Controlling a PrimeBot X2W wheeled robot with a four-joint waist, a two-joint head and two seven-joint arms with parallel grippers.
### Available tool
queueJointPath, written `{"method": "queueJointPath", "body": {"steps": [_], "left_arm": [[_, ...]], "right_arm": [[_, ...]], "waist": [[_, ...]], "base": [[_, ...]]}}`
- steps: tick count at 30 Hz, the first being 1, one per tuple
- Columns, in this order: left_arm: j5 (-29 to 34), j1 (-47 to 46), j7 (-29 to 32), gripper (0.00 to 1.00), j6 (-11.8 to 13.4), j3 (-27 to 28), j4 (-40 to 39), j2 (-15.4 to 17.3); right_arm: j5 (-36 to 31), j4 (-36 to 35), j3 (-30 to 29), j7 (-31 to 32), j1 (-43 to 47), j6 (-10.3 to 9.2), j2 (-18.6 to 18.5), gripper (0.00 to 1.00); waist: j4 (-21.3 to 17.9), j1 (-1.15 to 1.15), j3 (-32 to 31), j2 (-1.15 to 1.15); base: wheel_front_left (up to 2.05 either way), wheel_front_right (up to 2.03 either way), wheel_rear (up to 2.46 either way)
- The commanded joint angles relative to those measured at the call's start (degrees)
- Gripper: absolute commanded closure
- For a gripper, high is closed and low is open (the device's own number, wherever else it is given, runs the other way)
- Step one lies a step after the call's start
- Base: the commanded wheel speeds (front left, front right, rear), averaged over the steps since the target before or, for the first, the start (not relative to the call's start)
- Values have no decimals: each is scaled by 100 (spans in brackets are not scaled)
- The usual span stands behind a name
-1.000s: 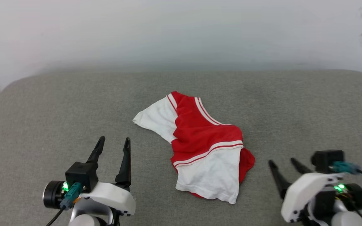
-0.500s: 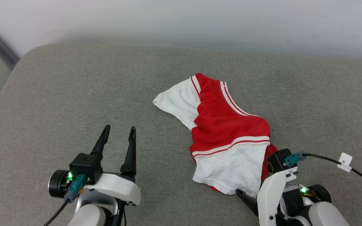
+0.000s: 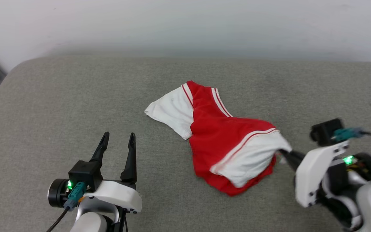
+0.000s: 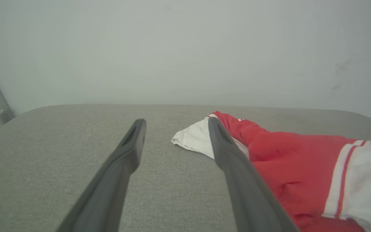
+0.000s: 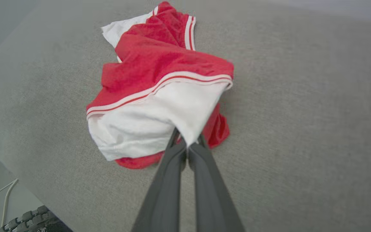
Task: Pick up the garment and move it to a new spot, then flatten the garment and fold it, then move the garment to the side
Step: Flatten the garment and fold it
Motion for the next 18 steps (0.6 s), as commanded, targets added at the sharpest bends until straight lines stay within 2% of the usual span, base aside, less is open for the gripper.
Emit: {"method": "queueJointPath", "body": {"steps": [1,6,8,9,11,13,17,18], "left_arm": [[-31,53,-31,0,15,10,9,8],[-38,37,-46,0,30,5,7,8],[-61,-1,-50,0,-1,-15,21,6],[-61,-1,-50,0,-1,-15,21,6],[-55,-32,-38,0,2,-40,15,-2],[-61,-52,-25,0,3,-42,23,12],[-69,-109,-17,0,12,-48,33,21],[-67,-129,-21,0,17,-50,29,21]], "right_arm": [[-35,-49,-93,-16,-105,-2,-63,100],[-176,32,-1045,152,-251,-3,-142,100],[-230,474,-1701,282,-221,-3,-148,100],[-230,474,-1701,282,-221,-3,-148,100],[-349,862,-2032,247,-171,-2,-211,100],[-291,1331,-2255,179,-106,-2,-109,100],[-315,2201,-2434,-255,-128,-2,-27,100],[-316,2410,-2456,-386,-150,-2,18,89]], "waist": [[-54,0,-31,0],[-166,0,-33,0],[-176,0,10,0],[-176,0,10,0],[-158,0,63,0],[-136,0,121,0],[-88,0,254,0],[-80,0,286,0]], "base": [[0,0,0],[0,0,0],[0,0,0],[0,0,0],[0,0,0],[0,0,0],[0,0,0],[0,0,0]]}}
